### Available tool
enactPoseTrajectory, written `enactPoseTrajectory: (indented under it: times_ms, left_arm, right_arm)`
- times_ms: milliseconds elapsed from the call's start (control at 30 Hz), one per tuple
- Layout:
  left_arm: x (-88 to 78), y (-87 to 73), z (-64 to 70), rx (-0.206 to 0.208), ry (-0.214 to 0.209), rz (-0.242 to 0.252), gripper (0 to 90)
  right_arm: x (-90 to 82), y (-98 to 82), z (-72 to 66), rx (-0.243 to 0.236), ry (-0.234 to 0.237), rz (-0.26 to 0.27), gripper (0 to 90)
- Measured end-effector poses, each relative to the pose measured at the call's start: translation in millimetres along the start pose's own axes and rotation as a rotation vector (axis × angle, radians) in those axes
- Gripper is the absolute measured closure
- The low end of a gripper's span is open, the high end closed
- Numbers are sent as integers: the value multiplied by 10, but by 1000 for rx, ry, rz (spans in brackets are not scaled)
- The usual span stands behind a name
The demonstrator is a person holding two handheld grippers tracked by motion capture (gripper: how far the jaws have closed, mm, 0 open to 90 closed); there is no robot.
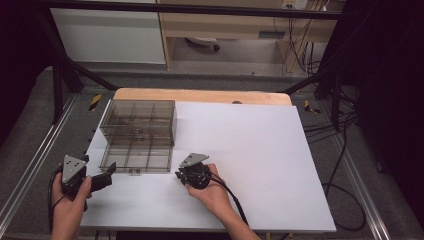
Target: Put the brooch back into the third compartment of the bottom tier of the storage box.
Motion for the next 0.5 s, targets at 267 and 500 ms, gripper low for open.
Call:
enactPoseTrajectory:
  times_ms: [267,500]
  left_arm:
    - [4,-10,10,11,-6,-7,58]
    - [1,-20,-11,8,-7,-7,58]
  right_arm:
    - [-41,-12,52,10,-1,10,785]
    - [-41,-20,59,3,-14,9,785]
Point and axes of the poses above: each handheld gripper's, and its own axes: x roughly forward along the jaws, y roughly out of its top, z roughly to its right, the point moved 2 cm from there along x, roughly forward along the jaws, and after that the axes turned 14 degrees about -z, right-handed, at the moved point
